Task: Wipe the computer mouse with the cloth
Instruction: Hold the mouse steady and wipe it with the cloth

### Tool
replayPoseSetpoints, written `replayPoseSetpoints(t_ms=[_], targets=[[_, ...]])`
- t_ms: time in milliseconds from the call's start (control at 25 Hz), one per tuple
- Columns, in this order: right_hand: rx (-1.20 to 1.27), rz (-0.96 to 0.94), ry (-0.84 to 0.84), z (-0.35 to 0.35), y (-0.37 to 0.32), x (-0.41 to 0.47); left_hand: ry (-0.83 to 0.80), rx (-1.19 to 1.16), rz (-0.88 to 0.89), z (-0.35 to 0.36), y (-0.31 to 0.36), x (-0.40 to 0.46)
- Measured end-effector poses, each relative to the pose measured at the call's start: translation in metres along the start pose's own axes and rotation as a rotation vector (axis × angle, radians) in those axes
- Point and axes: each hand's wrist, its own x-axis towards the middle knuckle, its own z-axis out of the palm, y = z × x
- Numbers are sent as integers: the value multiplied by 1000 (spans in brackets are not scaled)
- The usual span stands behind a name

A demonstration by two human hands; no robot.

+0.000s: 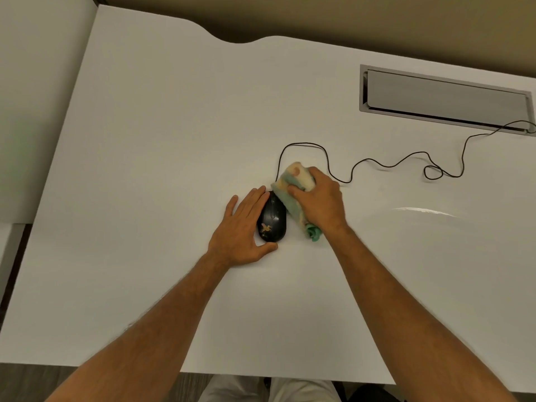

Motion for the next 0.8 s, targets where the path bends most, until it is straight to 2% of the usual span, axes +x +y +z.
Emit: replayPoseSetpoints(t_ms=[200,440,520,640,800], targets=[[-154,-123,-125,3,4,-15,9,4,9,2,-2,0],[-244,-145,-330,-13,34,-64,30,2,18,0,0,-1],[-128,-82,-251,-24,38,-63,23,14,11,1,1,0],[70,10,-19,-27,19,-35,11,29,2,0,0,0],[-49,-60,-76,-1,-16,-9,4,17,5,2,0,0]])
